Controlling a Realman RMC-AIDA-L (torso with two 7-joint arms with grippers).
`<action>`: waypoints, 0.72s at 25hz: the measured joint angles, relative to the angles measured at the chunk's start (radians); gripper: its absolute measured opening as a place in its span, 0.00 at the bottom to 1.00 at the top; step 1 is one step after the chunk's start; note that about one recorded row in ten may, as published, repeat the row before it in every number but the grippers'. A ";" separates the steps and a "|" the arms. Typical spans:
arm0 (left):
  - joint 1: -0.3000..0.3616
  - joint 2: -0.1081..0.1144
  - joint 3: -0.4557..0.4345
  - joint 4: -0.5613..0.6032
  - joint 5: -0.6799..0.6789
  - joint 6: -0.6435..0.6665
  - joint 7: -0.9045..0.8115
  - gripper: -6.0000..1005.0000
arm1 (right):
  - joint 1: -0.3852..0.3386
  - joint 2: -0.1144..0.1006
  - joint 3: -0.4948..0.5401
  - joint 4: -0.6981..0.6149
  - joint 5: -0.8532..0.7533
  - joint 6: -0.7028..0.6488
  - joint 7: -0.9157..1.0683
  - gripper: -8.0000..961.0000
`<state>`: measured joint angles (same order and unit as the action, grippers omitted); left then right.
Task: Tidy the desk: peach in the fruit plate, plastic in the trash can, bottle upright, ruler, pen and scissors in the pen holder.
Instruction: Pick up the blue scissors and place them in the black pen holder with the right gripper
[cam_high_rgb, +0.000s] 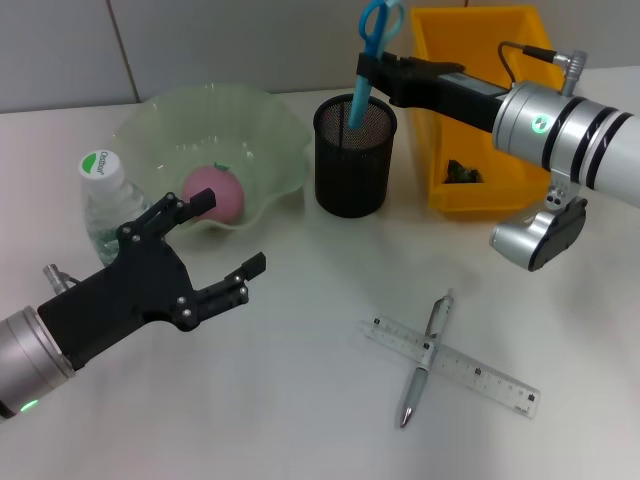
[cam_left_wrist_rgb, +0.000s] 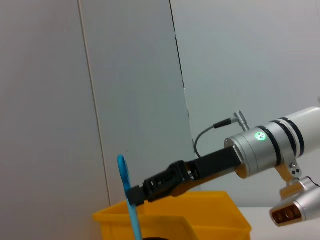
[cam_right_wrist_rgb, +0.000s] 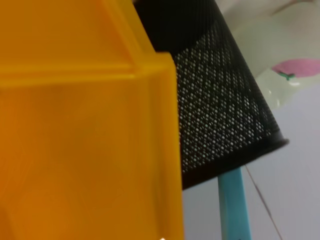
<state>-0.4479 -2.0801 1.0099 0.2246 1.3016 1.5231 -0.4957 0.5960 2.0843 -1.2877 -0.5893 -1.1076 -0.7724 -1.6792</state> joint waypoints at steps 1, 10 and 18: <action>0.000 0.000 0.000 -0.001 -0.002 0.000 0.006 0.86 | 0.000 0.001 0.000 0.003 0.001 0.006 -0.002 0.37; -0.001 0.000 -0.004 -0.024 -0.010 0.007 0.052 0.86 | 0.001 0.007 -0.018 0.016 0.055 0.027 -0.046 0.38; -0.006 0.000 0.001 -0.034 -0.027 0.015 0.073 0.86 | -0.012 0.008 -0.090 0.018 0.167 0.031 -0.103 0.54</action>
<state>-0.4540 -2.0800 1.0109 0.1903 1.2744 1.5384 -0.4227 0.5841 2.0923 -1.3781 -0.5716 -0.9408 -0.7414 -1.7823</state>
